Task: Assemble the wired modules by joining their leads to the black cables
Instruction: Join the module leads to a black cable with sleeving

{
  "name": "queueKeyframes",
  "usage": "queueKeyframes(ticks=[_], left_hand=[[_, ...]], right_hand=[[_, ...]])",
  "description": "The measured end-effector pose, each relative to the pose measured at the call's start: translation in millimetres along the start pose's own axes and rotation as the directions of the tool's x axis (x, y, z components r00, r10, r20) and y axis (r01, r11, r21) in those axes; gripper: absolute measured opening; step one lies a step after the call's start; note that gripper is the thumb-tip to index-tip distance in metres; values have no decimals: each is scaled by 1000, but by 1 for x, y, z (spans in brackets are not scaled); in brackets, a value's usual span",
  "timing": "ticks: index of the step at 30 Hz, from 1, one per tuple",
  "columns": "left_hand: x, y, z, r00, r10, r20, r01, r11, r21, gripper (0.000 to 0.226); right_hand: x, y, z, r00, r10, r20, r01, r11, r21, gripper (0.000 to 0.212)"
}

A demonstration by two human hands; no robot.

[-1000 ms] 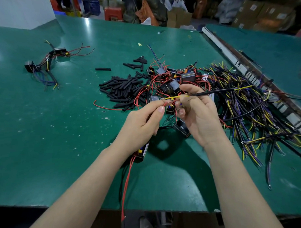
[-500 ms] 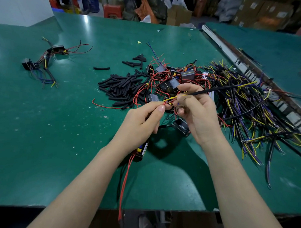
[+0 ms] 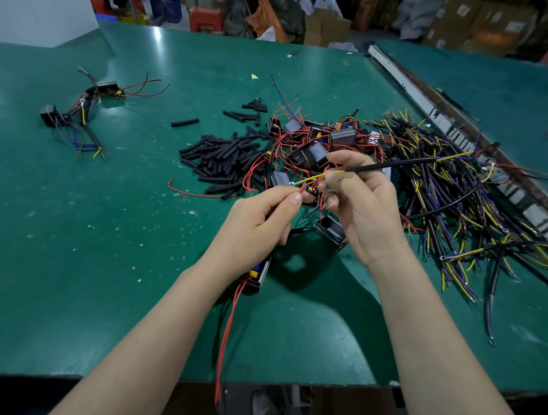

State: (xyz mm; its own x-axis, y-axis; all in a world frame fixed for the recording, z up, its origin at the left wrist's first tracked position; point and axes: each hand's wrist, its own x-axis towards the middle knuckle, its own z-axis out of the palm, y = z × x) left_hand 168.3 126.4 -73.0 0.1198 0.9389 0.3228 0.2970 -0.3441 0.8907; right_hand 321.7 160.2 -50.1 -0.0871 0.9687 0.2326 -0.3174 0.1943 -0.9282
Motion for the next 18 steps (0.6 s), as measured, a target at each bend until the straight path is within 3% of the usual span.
queueKeyframes(ticks=[7,15,18], left_hand=[[0,1,0,1000,-7,1,7,1000,-15,22],[2,2,-1,1000,-9,6,9,1000,-11,23],[2,1,0,1000,-13,3,13,1000,-4,23]], right_hand=[[0,1,0,998,-59,13,59,995,-83,24],[0,-1,1,995,-101,0,101,993,-57,25],[-3,-2,3,993,-120,15,121,984,-134,26]])
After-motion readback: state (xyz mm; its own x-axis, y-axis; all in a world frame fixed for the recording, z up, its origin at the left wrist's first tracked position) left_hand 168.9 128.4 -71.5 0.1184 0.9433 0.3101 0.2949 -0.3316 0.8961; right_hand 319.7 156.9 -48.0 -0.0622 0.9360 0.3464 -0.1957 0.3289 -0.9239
